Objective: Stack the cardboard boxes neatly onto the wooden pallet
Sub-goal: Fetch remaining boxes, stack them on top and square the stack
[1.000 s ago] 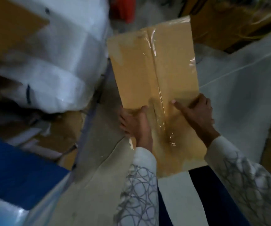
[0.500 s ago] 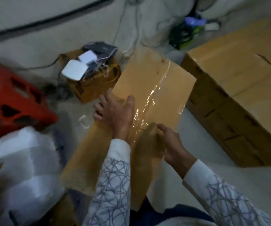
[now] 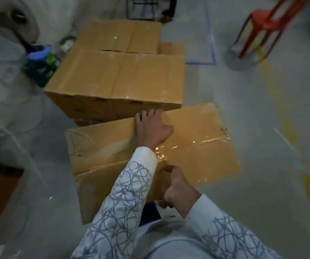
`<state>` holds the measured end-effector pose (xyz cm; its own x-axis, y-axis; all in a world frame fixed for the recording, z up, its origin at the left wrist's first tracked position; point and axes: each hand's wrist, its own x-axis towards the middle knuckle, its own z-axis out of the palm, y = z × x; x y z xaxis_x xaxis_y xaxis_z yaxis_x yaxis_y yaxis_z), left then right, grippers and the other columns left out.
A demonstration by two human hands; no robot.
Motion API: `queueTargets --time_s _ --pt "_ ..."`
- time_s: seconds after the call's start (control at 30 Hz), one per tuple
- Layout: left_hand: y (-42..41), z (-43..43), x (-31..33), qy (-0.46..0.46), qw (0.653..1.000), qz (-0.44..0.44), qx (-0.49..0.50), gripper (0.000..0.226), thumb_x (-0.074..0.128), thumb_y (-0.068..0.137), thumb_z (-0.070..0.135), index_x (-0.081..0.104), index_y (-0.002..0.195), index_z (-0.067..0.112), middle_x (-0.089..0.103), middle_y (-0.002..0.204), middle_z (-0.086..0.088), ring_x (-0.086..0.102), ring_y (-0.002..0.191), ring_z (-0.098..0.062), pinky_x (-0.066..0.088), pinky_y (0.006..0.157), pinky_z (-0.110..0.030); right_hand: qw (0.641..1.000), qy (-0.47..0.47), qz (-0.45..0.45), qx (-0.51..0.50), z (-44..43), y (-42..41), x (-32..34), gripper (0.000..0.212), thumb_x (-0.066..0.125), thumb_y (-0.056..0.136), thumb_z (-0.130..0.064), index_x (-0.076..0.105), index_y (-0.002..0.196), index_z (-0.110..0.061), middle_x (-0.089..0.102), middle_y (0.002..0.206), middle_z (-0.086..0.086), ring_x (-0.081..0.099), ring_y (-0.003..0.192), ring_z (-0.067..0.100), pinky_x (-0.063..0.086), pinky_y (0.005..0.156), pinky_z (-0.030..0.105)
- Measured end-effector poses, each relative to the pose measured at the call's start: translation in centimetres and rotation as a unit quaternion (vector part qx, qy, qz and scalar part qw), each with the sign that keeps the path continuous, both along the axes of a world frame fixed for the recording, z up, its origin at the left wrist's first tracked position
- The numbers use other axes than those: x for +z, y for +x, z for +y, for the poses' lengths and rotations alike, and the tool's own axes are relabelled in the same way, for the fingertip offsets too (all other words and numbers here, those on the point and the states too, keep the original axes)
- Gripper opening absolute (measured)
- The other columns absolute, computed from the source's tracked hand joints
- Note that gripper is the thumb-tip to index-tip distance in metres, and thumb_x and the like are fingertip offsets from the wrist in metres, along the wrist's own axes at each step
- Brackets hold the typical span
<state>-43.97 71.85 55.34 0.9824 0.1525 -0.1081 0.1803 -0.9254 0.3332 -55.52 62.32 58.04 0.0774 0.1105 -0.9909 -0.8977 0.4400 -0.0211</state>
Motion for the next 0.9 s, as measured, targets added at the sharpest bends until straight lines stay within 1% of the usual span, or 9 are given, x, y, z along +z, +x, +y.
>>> queueTargets --time_s 0.1,0.2,0.3,0.33,0.43,0.53,0.63,0.7,0.9 --pt "4.0 -5.8 -1.3 -0.022 0.996 0.011 -0.087 0.072 0.064 0.079 0.052 0.050 0.146 0.030 0.054 0.146 0.001 0.043 0.136 -0.028 0.022 0.117 -0.046 0.995 -0.019 0.025 -0.093 -4.0 3.1 -1.3 0.028 0.064 0.094 -0.029 0.050 0.087 -0.006 0.050 0.091 0.014 0.041 0.081 0.035 0.039 0.112 0.050" --pt "8.5 -10.2 -2.2 -0.056 0.985 0.027 -0.160 0.074 0.065 0.080 0.051 0.048 0.148 0.029 0.052 0.150 0.000 0.041 0.139 -0.029 0.022 0.120 -0.045 0.983 -0.032 0.035 -0.180 -7.0 7.0 -2.1 0.024 0.063 0.095 -0.028 0.052 0.090 -0.007 0.044 0.094 0.014 0.038 0.102 0.038 0.041 0.112 0.054" --pt "13.9 -13.5 -2.5 -0.079 0.973 0.037 -0.212 0.079 0.062 0.074 0.054 0.049 0.148 0.028 0.054 0.145 0.001 0.043 0.135 -0.029 0.023 0.117 -0.043 0.967 -0.034 0.008 -0.251 -9.5 12.1 -2.7 0.023 0.060 0.100 -0.032 0.060 0.099 -0.009 0.051 0.113 0.012 0.040 0.123 0.039 0.036 0.118 0.053" --pt "15.9 -14.5 -2.5 -0.081 0.970 0.037 -0.226 0.079 0.065 0.075 0.053 0.049 0.148 0.028 0.055 0.144 0.001 0.043 0.134 -0.029 0.024 0.116 -0.043 0.960 -0.030 0.012 -0.277 -10.2 13.8 -2.3 0.024 0.062 0.100 -0.031 0.058 0.096 -0.008 0.049 0.112 0.011 0.041 0.126 0.038 0.034 0.119 0.053" --pt "21.9 -17.6 -2.0 -0.077 0.960 0.026 -0.270 0.077 0.068 0.078 0.051 0.049 0.148 0.028 0.055 0.144 0.001 0.043 0.133 -0.029 0.025 0.113 -0.043 0.948 -0.025 -0.015 -0.318 -12.5 18.5 -1.2 0.024 0.065 0.096 -0.025 0.053 0.108 -0.008 0.049 0.103 0.012 0.043 0.115 0.039 0.040 0.110 0.052" --pt "27.6 -21.2 -1.8 -0.060 0.951 0.029 -0.300 0.080 0.063 0.077 0.056 0.046 0.150 0.028 0.054 0.146 0.000 0.044 0.132 -0.030 0.027 0.111 -0.044 0.931 -0.032 -0.003 -0.363 -15.8 23.4 -0.6 0.040 0.069 0.089 -0.024 0.050 0.122 -0.011 0.050 0.114 0.016 0.043 0.110 0.042 0.048 0.092 0.052" --pt "33.2 -25.8 -2.5 -0.039 0.945 0.030 -0.324 0.083 0.060 0.076 0.060 0.044 0.151 0.028 0.053 0.148 -0.002 0.044 0.132 -0.032 0.029 0.108 -0.044 0.928 -0.040 -0.011 -0.371 -19.9 28.2 -1.0 0.031 0.068 0.090 -0.025 0.047 0.105 -0.008 0.047 0.107 0.014 0.043 0.111 0.040 0.046 0.105 0.051" --pt "37.2 -28.9 -3.4 -0.033 0.940 0.030 -0.338 0.080 0.065 0.081 0.057 0.042 0.152 0.027 0.052 0.149 -0.003 0.044 0.132 -0.033 0.029 0.107 -0.045 0.923 -0.049 0.000 -0.381 -22.7 31.8 -1.8 0.039 0.069 0.088 -0.026 0.045 0.115 -0.013 0.047 0.110 0.012 0.043 0.112 0.039 0.044 0.107 0.051" --pt "50.1 -38.6 -3.1 -0.027 0.944 0.011 -0.327 0.081 0.067 0.080 0.053 0.040 0.152 0.027 0.051 0.149 -0.003 0.043 0.133 -0.032 0.029 0.107 -0.046 0.926 -0.063 -0.042 -0.370 -33.8 45.2 -3.6 0.019 0.064 0.091 -0.023 0.050 0.098 -0.012 0.050 0.102 0.010 0.048 0.098 0.031 0.046 0.089 0.041"
